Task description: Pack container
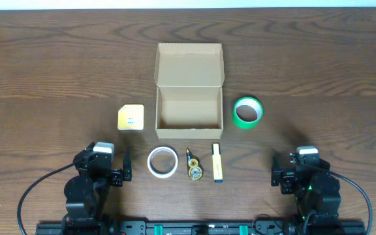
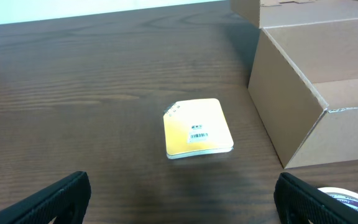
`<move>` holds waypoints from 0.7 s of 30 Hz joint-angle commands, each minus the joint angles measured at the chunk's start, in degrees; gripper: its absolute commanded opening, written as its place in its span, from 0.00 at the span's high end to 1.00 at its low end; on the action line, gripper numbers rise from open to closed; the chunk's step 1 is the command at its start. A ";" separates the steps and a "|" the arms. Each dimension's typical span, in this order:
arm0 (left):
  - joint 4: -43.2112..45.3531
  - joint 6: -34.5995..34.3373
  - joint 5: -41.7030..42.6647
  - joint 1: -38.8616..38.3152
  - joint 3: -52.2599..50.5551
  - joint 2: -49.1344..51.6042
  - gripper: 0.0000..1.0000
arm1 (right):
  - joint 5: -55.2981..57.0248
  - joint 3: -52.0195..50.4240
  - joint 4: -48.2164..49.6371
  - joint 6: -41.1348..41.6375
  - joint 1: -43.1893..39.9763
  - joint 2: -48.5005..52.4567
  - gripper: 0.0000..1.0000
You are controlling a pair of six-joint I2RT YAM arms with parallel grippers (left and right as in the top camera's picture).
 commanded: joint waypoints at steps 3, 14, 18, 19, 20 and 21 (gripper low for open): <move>-0.17 0.83 0.66 0.20 -0.98 0.37 0.05 | -0.44 -0.07 -0.50 -0.74 -0.26 0.24 0.01; -0.17 0.83 0.68 0.20 -0.98 0.37 0.05 | -0.46 -0.07 -0.50 -0.72 -0.26 0.24 0.01; -0.17 0.83 0.68 0.20 -1.01 0.37 0.05 | -1.33 1.46 0.55 2.23 -0.26 1.11 0.01; -0.17 0.83 0.66 0.20 -0.98 0.37 0.05 | -1.33 2.62 0.48 4.13 -0.26 2.10 0.01; -0.17 0.83 0.68 0.20 -0.98 0.37 0.04 | -1.40 4.94 0.15 6.01 -0.26 4.39 0.01; -0.17 0.83 0.68 0.20 -1.01 0.37 0.05 | -1.66 7.17 -0.33 6.36 -0.26 6.82 0.01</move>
